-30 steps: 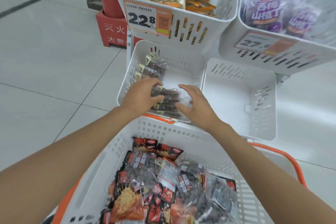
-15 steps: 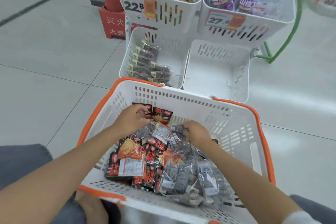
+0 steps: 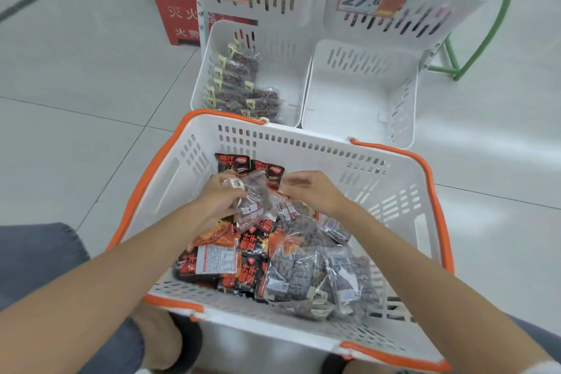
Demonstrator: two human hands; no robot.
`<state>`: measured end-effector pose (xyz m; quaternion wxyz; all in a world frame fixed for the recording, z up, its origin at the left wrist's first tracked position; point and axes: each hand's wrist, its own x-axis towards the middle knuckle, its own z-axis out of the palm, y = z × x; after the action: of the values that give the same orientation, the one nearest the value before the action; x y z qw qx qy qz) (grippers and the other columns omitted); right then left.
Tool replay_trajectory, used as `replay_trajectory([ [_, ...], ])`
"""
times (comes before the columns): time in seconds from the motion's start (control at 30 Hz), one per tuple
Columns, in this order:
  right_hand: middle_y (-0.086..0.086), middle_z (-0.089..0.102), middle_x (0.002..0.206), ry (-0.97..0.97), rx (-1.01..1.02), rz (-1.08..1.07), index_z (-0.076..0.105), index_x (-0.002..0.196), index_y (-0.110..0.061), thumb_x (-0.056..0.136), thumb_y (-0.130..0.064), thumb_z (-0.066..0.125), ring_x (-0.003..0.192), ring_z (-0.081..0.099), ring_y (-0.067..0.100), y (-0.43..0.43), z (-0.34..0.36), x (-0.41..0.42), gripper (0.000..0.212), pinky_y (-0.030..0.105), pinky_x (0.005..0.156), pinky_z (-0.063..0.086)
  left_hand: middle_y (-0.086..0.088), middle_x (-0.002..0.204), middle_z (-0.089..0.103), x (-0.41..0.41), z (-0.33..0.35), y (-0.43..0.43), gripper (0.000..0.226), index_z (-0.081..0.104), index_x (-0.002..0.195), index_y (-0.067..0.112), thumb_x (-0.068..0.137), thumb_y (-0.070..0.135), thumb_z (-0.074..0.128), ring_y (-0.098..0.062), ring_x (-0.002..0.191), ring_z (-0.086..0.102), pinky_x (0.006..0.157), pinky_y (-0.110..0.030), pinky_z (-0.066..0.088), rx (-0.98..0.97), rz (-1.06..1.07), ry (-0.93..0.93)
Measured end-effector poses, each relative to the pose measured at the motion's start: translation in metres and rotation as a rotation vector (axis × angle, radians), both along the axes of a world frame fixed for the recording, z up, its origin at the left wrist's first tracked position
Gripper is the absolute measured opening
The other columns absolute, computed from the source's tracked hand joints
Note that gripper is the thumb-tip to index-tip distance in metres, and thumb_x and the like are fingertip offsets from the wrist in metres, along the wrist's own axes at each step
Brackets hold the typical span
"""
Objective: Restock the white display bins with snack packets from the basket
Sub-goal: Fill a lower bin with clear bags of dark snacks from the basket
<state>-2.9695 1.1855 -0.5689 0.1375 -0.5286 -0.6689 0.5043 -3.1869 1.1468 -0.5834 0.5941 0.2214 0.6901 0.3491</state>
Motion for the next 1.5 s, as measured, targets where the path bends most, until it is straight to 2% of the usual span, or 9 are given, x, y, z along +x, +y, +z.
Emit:
replay_trajectory([
  [0.17,0.004,0.022,0.160,-0.512,-0.059,0.361,0.010,0.155,-0.025,0.071,-0.049,0.081,0.145,0.023,0.030,0.001,-0.081,0.019,0.112,0.048,0.117,0.026,-0.019,0.133,0.056,-0.025,-0.006,0.001,0.060,0.040,0.143,0.003,0.089,0.002,0.065,-0.020,0.076,0.067,0.053,-0.025,0.053,0.034,-0.100,0.040],
  [0.33,0.013,0.028,0.149,-0.607,-0.064,0.308,0.028,0.151,-0.028,0.044,-0.086,0.067,0.139,0.024,0.036,0.007,-0.086,0.008,0.128,0.050,0.116,0.024,-0.010,0.123,0.065,-0.034,-0.001,0.002,0.046,0.050,0.138,0.014,0.094,0.006,0.060,-0.019,0.085,0.066,0.064,-0.031,0.055,0.057,-0.130,-0.073],
  [0.43,0.011,0.058,0.126,-0.515,-0.110,0.156,0.041,0.144,-0.030,0.072,-0.079,0.057,0.127,0.043,0.034,0.009,-0.097,0.017,0.089,0.044,0.106,0.038,-0.011,0.116,0.068,-0.034,0.000,0.003,0.043,0.050,0.136,0.016,0.094,0.005,0.058,-0.027,0.104,0.064,0.092,-0.051,0.052,0.033,-0.129,-0.125],
  [0.7,0.005,0.066,0.090,-0.047,-0.204,-0.105,0.051,0.128,-0.005,0.075,0.003,0.077,0.064,0.068,0.009,-0.002,-0.046,0.008,0.060,0.023,0.056,0.056,-0.012,0.125,0.064,-0.026,0.011,0.002,0.047,0.043,0.143,0.019,0.098,0.013,0.055,-0.016,0.073,0.065,0.066,-0.032,0.053,0.114,-0.138,0.097],
  [0.83,-0.004,0.060,0.082,-0.008,0.005,0.042,0.043,0.141,-0.019,0.079,-0.003,0.076,0.057,0.059,0.002,0.004,0.019,-0.011,0.072,0.020,0.059,0.054,-0.007,0.154,0.036,-0.023,0.029,0.007,0.054,0.031,0.151,0.021,0.101,0.017,0.051,-0.032,0.136,0.042,0.111,-0.048,0.033,0.210,-0.239,0.277],
  [0.97,-0.002,0.051,0.135,-0.167,0.309,0.230,0.014,0.155,-0.024,0.083,-0.026,0.076,0.105,0.058,0.008,0.004,0.062,-0.038,0.095,0.019,0.092,0.042,0.001,0.163,0.012,-0.004,0.060,0.006,0.066,0.019,0.154,0.029,0.097,0.046,0.048,-0.031,0.148,0.017,0.115,-0.058,0.021,0.183,-0.373,0.037],
  [1.07,0.016,0.050,0.131,-0.221,0.430,0.249,0.010,0.154,-0.031,0.081,-0.040,0.075,0.121,0.042,0.031,0.010,0.074,-0.044,0.099,0.038,0.105,0.034,0.001,0.164,0.009,-0.007,0.076,0.008,0.088,0.016,0.155,0.029,0.080,0.062,0.049,-0.025,0.151,0.009,0.113,-0.057,0.024,0.185,-0.377,-0.121],
  [1.2,0.002,0.025,0.156,-0.142,0.389,0.273,0.009,0.155,-0.033,0.074,-0.049,0.078,0.143,0.020,0.019,0.014,0.077,-0.054,0.107,0.037,0.117,0.023,0.005,0.164,0.006,-0.016,0.074,0.013,0.095,0.008,0.157,0.023,0.084,0.050,0.063,-0.023,0.150,0.014,0.113,-0.053,0.025,0.240,-0.352,-0.012],
  [1.5,-0.004,0.062,0.121,0.015,-0.058,0.265,0.057,0.121,-0.023,0.070,-0.037,0.086,0.107,0.063,0.014,0.067,0.108,-0.046,0.061,0.027,0.084,0.053,0.009,0.160,0.019,-0.023,0.088,0.054,0.077,0.013,0.156,0.026,0.095,0.045,0.056,-0.017,0.147,0.022,0.106,-0.032,0.031,0.418,-0.448,0.090],
])
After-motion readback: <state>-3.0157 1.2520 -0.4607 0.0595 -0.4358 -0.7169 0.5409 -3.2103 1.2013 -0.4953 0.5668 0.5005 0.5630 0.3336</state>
